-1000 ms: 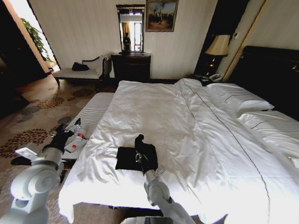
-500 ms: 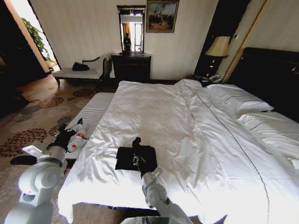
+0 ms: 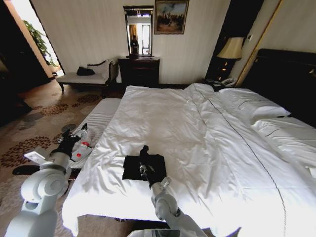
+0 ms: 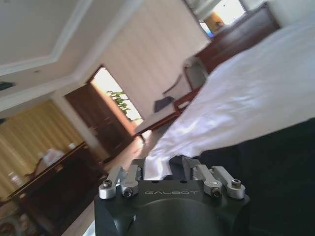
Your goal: Fold the clothes on the bed.
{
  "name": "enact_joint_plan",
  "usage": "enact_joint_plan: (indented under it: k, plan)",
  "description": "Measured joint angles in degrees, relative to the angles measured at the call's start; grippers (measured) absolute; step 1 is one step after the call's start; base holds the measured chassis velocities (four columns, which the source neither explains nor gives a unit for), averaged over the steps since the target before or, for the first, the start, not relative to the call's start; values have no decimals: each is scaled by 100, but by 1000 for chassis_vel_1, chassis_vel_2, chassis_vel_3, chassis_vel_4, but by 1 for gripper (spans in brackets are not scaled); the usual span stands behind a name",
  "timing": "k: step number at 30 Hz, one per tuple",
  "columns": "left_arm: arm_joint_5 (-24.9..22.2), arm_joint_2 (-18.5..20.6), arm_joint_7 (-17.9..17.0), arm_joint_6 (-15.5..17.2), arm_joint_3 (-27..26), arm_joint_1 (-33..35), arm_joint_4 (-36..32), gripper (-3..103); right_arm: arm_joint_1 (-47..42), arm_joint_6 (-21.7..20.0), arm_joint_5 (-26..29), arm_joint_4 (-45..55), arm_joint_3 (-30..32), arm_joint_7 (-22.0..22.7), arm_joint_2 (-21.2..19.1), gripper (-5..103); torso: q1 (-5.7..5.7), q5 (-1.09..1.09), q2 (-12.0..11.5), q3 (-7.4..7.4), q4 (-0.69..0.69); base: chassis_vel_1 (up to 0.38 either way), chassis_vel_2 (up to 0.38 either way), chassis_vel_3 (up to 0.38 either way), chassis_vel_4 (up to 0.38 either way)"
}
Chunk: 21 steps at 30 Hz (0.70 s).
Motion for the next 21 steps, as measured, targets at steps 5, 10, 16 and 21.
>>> enact_joint_plan:
  k: [5, 10, 16, 21]
  plan:
    - [7, 3, 0, 10, 45, -47, 57, 100, 217, 73, 196, 71, 229, -387, -648, 58, 0, -14, 0, 0, 5, 0, 0, 0, 0]
    - [9, 9, 2, 15, 59, -58, 78, 100, 522, 26, 616, 112, 440, -426, -1368, 79, 1, -21, 0, 0, 4, 0, 0, 0, 0]
    - [-5, 37, 2, 14, 38, -114, 130, 100, 849, -153, 900, 1, 578, -208, -1493, 95, 0, -25, 0, 0, 7, 0, 0, 0, 0]
    - [-6, 61, 14, -22, 7, -102, 188, 100, 1041, -370, 718, -292, 879, 42, -1301, 100, 0, -25, 0, 0, 7, 0, 0, 0, 0]
